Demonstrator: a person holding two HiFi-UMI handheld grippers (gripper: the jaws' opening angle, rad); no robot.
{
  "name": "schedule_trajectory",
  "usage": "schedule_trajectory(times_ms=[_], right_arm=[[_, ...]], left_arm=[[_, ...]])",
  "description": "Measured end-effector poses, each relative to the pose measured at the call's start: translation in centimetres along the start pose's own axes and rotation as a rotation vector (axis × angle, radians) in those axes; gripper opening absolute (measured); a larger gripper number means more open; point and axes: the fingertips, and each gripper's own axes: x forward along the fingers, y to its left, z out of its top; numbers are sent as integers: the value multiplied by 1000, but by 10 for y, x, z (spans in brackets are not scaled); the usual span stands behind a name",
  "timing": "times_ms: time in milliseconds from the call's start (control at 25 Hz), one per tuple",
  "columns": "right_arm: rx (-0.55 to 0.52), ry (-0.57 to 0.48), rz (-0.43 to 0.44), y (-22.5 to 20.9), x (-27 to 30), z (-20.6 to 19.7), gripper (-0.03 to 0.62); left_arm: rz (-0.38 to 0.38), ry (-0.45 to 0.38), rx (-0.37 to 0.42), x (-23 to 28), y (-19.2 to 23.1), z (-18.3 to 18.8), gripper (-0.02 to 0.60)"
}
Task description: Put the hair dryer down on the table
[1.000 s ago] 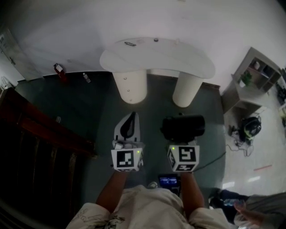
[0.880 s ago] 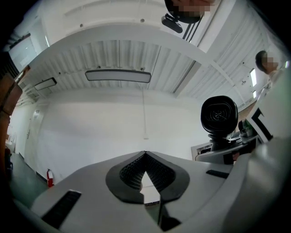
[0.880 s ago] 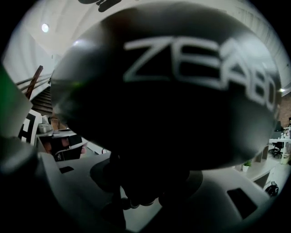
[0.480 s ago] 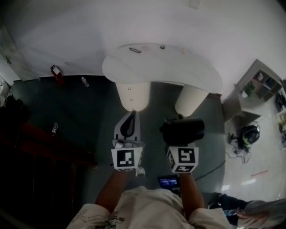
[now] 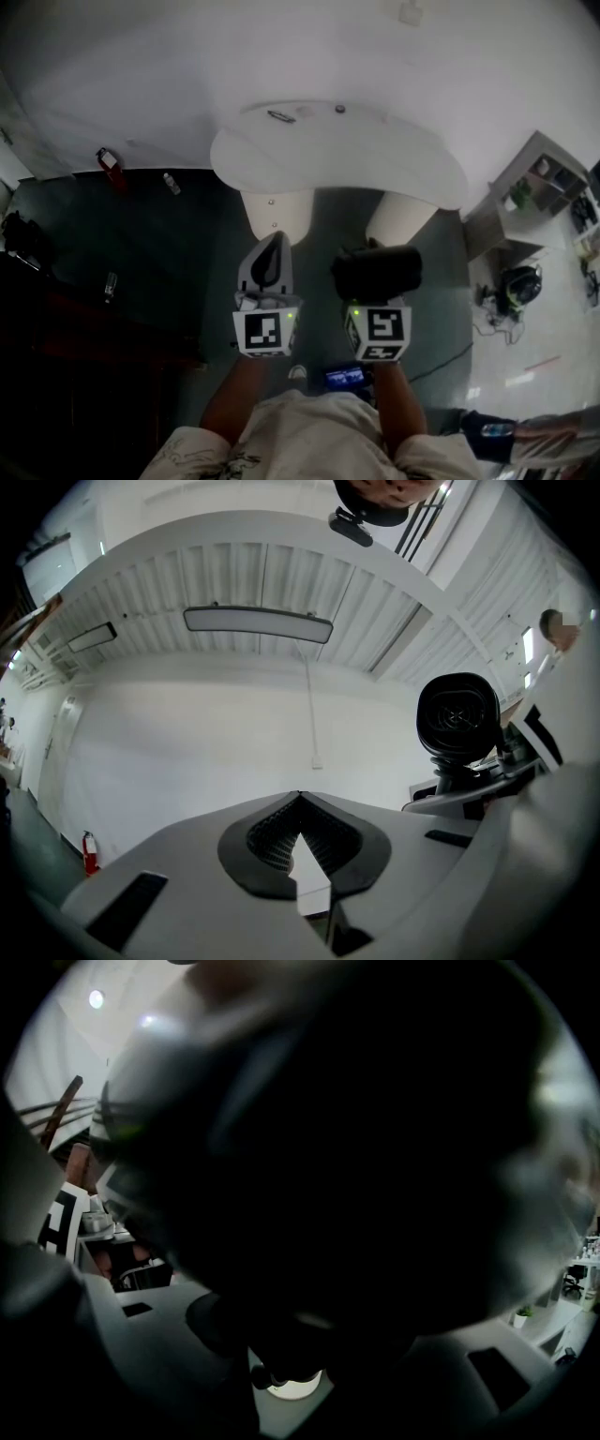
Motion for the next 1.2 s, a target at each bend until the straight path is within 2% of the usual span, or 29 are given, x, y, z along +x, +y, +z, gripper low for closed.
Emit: schedule_trajectory(times_ms=[280,440,760,1200], right_arm=[[11,-4,-18,-7,26,-2,224],[10,-1,-21,-24,45,-10,224],[11,9,-32,-80,108,-25,224],[37,28,-12,-178,199,-18,224]], left_arm=[[-21,-4,-14,24,7,-6,-5],[-31,-2,7,47,2,-14,-5],[-27,-16,16,123,-7,-33,-5],[-14,-7,21,259,-37,-47,-5]])
